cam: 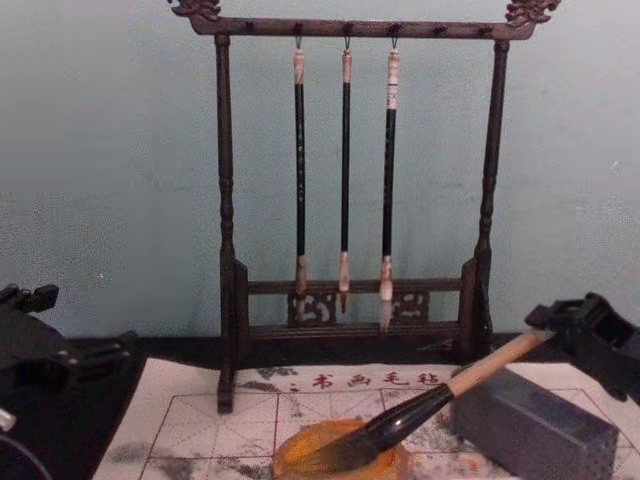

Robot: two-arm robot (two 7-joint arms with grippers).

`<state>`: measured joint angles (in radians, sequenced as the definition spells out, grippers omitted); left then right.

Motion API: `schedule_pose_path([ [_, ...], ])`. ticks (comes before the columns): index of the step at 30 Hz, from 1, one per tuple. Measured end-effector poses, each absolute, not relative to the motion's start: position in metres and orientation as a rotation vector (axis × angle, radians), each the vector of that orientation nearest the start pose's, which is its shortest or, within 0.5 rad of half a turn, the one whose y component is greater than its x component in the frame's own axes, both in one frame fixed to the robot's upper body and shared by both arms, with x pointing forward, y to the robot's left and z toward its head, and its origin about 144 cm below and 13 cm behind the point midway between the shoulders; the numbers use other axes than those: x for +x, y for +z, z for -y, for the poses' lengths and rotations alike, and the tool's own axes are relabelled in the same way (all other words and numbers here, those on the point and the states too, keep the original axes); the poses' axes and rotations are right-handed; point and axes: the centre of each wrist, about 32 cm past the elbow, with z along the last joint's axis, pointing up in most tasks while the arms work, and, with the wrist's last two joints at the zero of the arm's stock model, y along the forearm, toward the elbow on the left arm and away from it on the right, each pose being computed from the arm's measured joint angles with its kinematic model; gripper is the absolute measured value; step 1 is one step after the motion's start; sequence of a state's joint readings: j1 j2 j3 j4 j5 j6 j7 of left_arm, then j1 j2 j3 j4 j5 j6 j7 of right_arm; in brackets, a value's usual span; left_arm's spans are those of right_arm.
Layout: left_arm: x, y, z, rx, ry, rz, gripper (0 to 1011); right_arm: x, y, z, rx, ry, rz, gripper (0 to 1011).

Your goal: Pick up the brush from the inkstone, write on the paper, then place the brush back to its original position.

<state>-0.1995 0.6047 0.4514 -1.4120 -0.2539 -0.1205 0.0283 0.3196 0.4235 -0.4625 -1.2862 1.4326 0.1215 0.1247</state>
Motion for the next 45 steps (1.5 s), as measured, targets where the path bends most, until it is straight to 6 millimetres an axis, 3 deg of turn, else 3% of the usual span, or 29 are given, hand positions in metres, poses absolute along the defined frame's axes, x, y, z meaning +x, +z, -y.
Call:
schedule_pose_path([
  [32,0.4886,1.1398,-0.3096,0.304,1.248,0.285,1001,0.5267,1.1360,0.2598,0.426,-1.104,-0.922,201],
  [41,0.4886,1.1398,-0.3097,0.304,1.248,0.285,1001,0.5265,1.1358,0.2599,0.424,-1.105,-0.921,418],
  [45,0.4886,1.1398,-0.3097,0.304,1.248,0.285,1001,0.5266,1.1359,0.2599,0.424,-1.105,-0.921,600],
])
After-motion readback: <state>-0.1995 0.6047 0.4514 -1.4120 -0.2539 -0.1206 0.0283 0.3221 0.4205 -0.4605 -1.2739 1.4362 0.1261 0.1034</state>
